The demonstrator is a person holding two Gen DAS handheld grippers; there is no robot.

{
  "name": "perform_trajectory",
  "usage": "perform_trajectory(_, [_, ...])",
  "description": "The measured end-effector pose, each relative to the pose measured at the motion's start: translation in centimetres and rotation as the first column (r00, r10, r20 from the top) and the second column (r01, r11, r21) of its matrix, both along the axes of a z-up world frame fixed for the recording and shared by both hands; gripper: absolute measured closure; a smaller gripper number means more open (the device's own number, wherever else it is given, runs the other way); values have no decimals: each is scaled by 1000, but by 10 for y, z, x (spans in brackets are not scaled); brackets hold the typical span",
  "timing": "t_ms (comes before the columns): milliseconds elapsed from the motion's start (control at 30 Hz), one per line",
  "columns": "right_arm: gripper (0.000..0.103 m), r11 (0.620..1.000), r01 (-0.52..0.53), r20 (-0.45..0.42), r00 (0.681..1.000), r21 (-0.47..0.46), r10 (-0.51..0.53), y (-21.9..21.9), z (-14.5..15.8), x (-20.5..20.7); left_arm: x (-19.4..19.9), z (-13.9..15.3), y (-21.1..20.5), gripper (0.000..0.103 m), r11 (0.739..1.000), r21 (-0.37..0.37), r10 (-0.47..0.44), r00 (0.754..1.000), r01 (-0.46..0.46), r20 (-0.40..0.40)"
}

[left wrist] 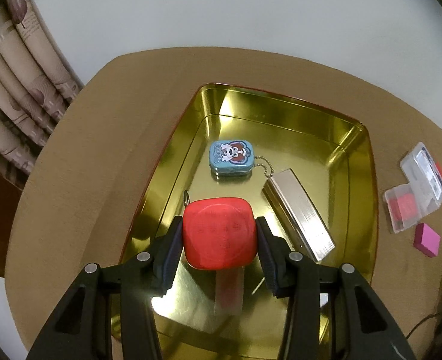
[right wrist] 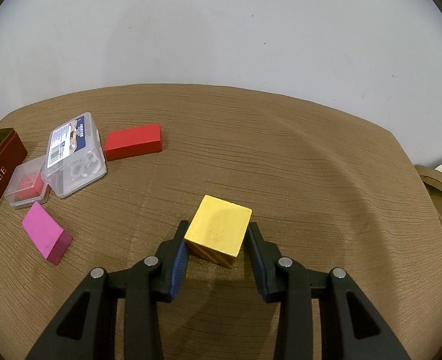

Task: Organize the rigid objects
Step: 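Carry the red rounded cube into the gold tin and open the left gripper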

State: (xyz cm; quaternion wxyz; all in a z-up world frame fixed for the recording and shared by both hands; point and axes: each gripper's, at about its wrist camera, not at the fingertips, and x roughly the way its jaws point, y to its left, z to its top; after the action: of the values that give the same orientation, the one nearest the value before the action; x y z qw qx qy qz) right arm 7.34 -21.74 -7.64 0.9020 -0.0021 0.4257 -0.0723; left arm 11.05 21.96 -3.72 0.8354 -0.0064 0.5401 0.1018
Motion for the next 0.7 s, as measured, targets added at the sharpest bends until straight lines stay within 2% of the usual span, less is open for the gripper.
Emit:
perform_trajectory(367, [65,1000,0,-2,1000,-2,0,1,0,0,23,-9,8,60,1000,-17,24,1000,-24,-7])
perform_trajectory(700, [65,1000,0,-2,1000,-2,0,1,1,0,25,-16,9,60,999,-19,41,999,-41,2])
